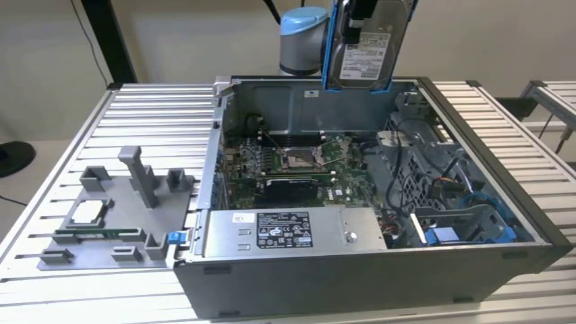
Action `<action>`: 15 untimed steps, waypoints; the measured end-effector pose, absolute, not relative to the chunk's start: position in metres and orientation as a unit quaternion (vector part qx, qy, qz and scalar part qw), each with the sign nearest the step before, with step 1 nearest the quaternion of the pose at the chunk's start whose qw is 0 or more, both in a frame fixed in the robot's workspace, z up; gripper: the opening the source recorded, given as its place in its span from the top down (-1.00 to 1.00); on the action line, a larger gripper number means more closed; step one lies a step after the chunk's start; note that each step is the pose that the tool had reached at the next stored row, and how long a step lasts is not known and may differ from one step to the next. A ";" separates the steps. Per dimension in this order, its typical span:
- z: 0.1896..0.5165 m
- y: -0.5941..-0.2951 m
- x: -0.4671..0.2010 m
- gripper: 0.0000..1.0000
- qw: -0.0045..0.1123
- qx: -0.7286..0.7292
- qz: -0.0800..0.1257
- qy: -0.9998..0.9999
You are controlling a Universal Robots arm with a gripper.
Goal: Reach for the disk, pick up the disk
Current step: 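Pick up the disk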
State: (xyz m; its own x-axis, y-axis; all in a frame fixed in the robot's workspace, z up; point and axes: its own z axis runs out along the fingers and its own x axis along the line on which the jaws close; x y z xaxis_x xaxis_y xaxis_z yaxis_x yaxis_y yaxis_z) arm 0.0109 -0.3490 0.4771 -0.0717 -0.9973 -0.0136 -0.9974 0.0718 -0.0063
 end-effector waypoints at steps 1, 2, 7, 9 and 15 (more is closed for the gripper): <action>0.477 -0.349 0.011 1.00 0.007 -0.681 0.002 0.732; 0.477 -0.349 0.011 1.00 0.007 -0.681 0.002 0.732; 0.477 -0.350 0.013 1.00 0.007 -0.681 0.002 0.732; 0.477 -0.351 0.014 1.00 0.007 -0.681 0.002 0.732; 0.476 -0.354 0.017 1.00 0.007 -0.681 0.002 0.732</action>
State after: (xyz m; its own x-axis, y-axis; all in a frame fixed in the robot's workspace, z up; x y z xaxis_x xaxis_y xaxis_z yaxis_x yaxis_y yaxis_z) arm 0.0169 -0.3539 0.4762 -0.0717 -0.9973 -0.0138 -0.9974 0.0718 -0.0062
